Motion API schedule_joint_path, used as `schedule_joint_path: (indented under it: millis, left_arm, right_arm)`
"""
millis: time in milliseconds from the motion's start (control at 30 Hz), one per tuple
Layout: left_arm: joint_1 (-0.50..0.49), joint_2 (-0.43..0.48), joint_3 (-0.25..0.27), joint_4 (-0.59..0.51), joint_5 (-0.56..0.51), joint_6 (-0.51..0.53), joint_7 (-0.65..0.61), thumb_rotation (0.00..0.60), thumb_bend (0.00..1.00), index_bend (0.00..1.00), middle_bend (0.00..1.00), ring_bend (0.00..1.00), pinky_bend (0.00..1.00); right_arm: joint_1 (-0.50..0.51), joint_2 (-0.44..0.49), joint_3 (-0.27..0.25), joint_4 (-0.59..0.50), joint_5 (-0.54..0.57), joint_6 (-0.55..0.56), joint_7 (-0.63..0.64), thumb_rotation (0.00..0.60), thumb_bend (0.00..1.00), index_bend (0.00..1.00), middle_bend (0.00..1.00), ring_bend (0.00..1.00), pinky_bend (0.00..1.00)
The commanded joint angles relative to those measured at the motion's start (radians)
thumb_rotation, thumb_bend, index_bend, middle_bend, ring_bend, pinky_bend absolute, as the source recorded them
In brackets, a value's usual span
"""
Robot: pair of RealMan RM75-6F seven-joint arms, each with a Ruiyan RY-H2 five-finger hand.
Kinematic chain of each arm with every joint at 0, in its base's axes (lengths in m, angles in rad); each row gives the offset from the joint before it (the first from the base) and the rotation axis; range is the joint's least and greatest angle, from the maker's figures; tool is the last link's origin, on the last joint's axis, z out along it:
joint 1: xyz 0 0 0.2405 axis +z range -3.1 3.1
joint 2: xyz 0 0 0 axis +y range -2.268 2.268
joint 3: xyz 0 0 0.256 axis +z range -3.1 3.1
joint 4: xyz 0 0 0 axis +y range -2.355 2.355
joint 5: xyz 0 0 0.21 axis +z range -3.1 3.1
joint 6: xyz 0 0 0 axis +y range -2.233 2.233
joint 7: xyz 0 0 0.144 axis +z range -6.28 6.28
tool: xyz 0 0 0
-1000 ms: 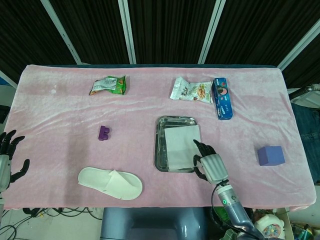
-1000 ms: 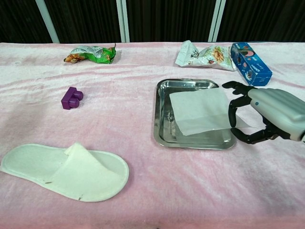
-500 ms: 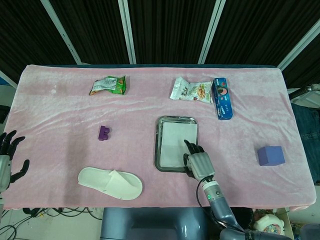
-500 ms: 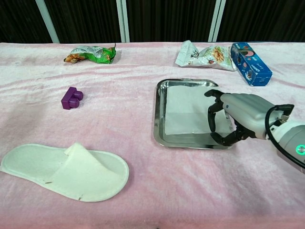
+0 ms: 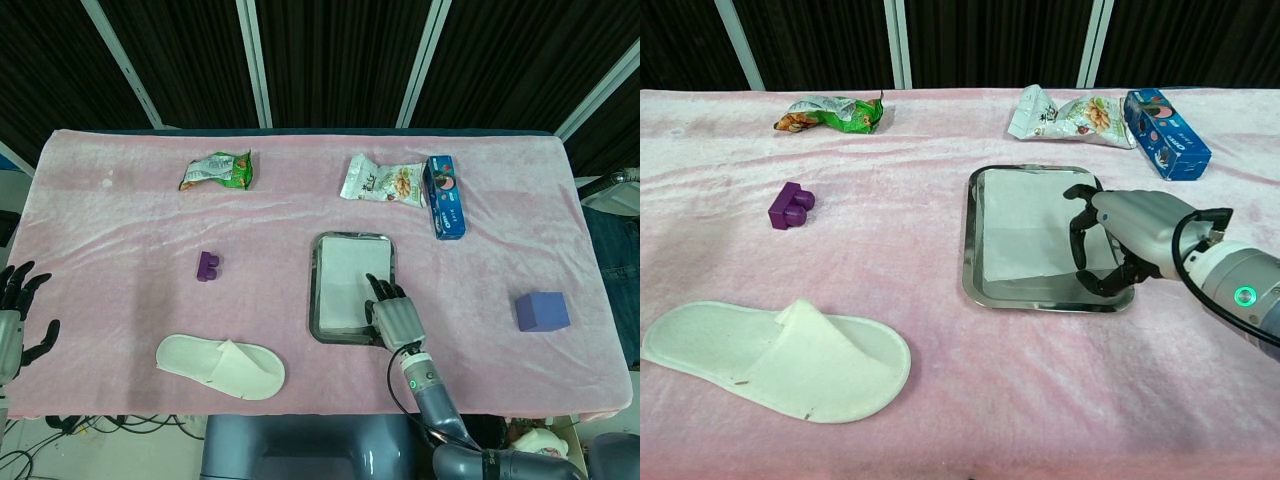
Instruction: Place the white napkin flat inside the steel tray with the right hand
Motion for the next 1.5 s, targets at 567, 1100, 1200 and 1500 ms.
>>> schedule_joint_path:
  millis: [567,1100,1200,1500]
  left_arm:
    - [-0.002,0.002,0.0,-0.003,-0.004,-0.011,0.003,0.6,0.38,0.19,0.06,0.0,0.01]
    - [-0.004,0.001,0.0,-0.003,-0.002,-0.015,0.004,0.6,0.38,0.19,0.06,0.0,0.01]
    - [-0.004,0.0,-0.001,-0.003,-0.003,-0.015,0.004,0.6,0.38,0.19,0.06,0.0,0.01]
    - [-0.005,0.0,-0.003,-0.003,-0.007,-0.016,0.006,0.6,0.38,0.19,0.06,0.0,0.01]
  right_arm:
    - [0.021,0.028,-0.05,0.015,-0.034,-0.009,0.068,0.6,0.47,0.69,0.05,0.13,0.18]
    - [0.031,0.028,-0.069,0.048,-0.051,-0.019,0.119,0.6,0.47,0.67,0.05,0.13,0.18]
    - [0.031,0.03,-0.073,0.046,-0.051,-0.019,0.122,0.6,0.45,0.58,0.05,0.13,0.18]
    - [0.035,0.022,-0.079,0.045,-0.039,-0.018,0.116,0.6,0.43,0.37,0.04,0.12,0.18]
